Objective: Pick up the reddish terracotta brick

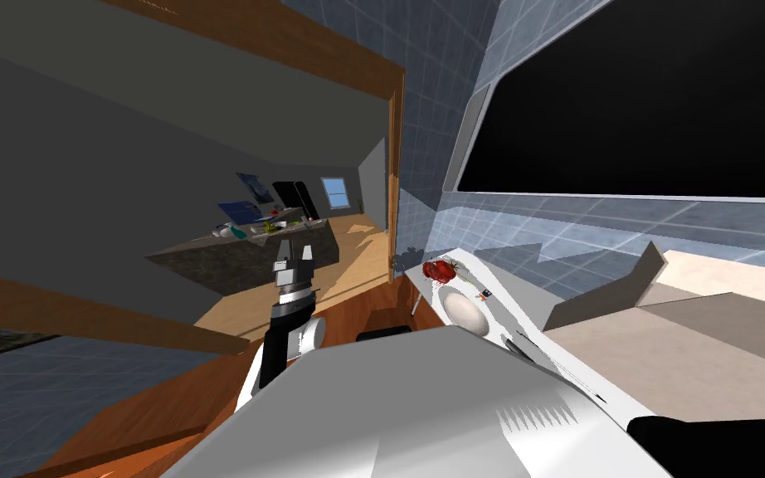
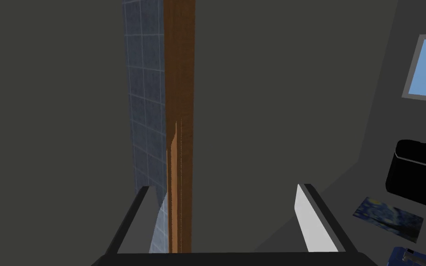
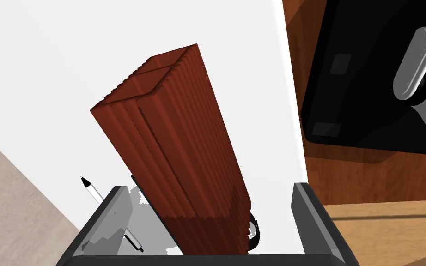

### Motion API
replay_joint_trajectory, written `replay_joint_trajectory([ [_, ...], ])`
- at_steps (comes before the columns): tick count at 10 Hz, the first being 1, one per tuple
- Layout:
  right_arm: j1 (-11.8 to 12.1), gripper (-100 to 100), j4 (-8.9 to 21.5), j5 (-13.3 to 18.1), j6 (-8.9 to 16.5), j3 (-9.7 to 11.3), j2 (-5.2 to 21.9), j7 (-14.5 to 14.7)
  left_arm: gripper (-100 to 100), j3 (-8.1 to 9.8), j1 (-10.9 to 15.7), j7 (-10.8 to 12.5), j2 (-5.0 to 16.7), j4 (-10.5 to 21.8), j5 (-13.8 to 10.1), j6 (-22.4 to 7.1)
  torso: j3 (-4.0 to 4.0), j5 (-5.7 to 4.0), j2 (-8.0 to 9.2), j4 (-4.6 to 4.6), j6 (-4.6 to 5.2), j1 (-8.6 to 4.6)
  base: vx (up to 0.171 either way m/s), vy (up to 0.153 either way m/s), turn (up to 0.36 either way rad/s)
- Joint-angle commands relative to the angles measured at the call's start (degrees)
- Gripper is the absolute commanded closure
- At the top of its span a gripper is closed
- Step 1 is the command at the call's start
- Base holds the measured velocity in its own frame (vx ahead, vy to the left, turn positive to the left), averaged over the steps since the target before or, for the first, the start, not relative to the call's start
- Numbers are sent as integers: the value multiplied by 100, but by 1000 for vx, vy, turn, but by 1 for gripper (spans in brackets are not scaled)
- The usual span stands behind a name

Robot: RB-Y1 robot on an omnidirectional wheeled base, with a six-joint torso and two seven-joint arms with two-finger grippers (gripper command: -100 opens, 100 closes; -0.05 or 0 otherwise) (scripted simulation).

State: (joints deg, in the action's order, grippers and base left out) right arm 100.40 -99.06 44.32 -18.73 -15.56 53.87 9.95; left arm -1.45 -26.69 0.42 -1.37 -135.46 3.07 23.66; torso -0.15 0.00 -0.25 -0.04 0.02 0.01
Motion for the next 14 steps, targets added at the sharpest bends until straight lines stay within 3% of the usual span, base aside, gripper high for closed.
replay_joint_trajectory([
  [1, 6, -100, 122, 263, -54, 114, 212, 68, 0, 0, 0, 0, 0, 0, 0, 0, 0, 0, 0, 0, 0, 0, 56, -61, 225],
  [6, -171, -100, 183, 928, -240, 608, 715, 179, 0, 0, 0, 0, 0, 0, 0, 0, 19, 3, 33, 8, 5, 13, 3, -46, 159],
  [7, -139, -100, 167, 847, -174, 555, 642, 160, 0, 0, 1, 0, 0, 0, 0, 0, 22, 3, 37, 9, 5, 12, -12, -21, 33],
  [8, -145, 0, 165, 864, -181, 570, 654, 163, 0, 0, 0, 0, 0, 0, 0, 0, 22, 5, 37, 10, 9, 20, 0, 0, 0],
  [9, -347, -100, 323, 871, -168, 736, 610, 187, 0, 0, 0, 0, -1, 0, 0, 0, 21, 7, 35, 9, 9, 26, 2, -3, 53],
  [14, -818, -100, 693, 892, -141, 1128, 509, 245, 0, 0, 0, 0, -1, 0, 0, 0, 20, 6, 32, 9, 8, 27, 4, -5, 36],
])
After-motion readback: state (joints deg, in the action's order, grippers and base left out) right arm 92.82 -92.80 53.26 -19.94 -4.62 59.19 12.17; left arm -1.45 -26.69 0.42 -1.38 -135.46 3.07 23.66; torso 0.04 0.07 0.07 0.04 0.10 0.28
